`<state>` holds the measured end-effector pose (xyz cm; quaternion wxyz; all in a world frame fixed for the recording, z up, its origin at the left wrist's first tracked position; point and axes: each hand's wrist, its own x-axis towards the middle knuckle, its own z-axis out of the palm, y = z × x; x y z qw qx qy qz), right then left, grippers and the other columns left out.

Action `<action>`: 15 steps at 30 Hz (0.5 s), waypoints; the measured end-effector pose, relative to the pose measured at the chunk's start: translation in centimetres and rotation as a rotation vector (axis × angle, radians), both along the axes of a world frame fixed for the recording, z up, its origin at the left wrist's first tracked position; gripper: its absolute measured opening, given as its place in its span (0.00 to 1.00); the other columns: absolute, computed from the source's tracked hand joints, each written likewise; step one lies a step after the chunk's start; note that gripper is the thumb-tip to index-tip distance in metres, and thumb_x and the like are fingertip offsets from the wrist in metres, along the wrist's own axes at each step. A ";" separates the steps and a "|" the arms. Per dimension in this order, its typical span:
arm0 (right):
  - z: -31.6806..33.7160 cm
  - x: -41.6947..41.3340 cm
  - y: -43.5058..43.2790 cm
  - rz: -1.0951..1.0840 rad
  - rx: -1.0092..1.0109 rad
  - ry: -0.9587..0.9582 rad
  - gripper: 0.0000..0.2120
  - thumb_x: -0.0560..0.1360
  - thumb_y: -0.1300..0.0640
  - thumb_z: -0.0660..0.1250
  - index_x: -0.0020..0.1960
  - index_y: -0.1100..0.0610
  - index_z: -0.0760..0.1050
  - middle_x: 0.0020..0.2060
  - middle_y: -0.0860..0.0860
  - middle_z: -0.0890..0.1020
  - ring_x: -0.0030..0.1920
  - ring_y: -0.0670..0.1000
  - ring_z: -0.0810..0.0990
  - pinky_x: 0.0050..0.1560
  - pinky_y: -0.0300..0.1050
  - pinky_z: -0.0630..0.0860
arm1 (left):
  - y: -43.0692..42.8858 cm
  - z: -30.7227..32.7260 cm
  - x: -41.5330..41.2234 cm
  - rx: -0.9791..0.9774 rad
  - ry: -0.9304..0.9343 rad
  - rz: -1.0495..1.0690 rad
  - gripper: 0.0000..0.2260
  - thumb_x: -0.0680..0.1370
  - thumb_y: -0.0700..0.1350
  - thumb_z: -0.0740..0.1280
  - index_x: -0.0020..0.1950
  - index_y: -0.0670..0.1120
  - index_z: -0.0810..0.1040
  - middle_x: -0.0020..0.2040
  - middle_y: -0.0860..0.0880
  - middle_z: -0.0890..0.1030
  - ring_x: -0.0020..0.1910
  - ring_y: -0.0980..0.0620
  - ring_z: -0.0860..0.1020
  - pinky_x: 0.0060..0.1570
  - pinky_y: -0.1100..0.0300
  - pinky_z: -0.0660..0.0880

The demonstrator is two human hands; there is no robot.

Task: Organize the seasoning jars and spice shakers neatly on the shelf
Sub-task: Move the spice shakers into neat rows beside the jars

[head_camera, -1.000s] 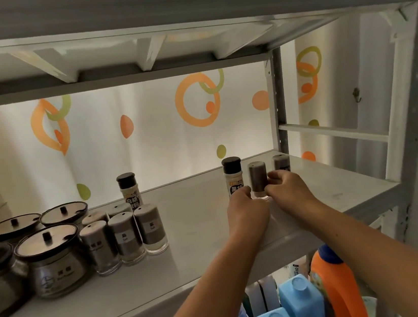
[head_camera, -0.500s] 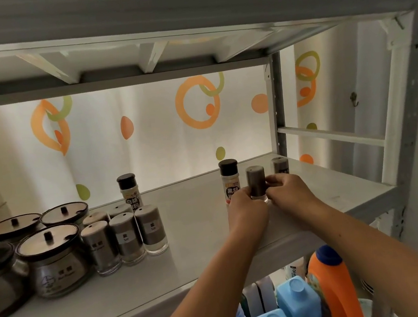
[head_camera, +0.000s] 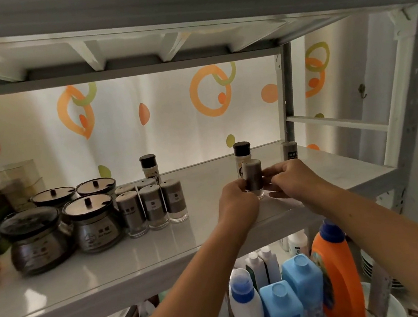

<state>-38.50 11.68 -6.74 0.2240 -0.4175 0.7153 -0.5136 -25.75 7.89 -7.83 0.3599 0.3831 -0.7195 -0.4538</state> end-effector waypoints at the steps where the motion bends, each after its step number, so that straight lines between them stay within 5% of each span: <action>1: 0.1 0.5 0.0 0.012 0.004 -0.001 0.16 0.78 0.70 0.58 0.63 0.63 0.75 0.56 0.59 0.81 0.54 0.55 0.82 0.55 0.49 0.80 | 0.0 0.0 0.6 0.003 0.004 0.009 0.20 0.73 0.32 0.58 0.60 0.44 0.80 0.52 0.43 0.83 0.51 0.44 0.79 0.53 0.54 0.75; 11: 0.0 4.7 -1.5 0.140 -0.001 -0.020 0.15 0.78 0.69 0.61 0.63 0.62 0.75 0.56 0.59 0.82 0.55 0.55 0.82 0.56 0.50 0.80 | -0.4 -0.2 5.5 0.021 -0.007 0.086 0.21 0.77 0.32 0.56 0.68 0.46 0.74 0.50 0.50 0.77 0.42 0.56 0.74 0.39 0.63 0.71; 15: 1.4 4.2 -1.6 0.126 -0.089 0.054 0.14 0.77 0.67 0.64 0.62 0.61 0.76 0.56 0.58 0.81 0.55 0.54 0.82 0.58 0.50 0.79 | -0.5 -0.8 7.1 0.117 0.025 0.103 0.24 0.77 0.30 0.58 0.72 0.43 0.68 0.65 0.45 0.76 0.61 0.50 0.75 0.54 0.65 0.70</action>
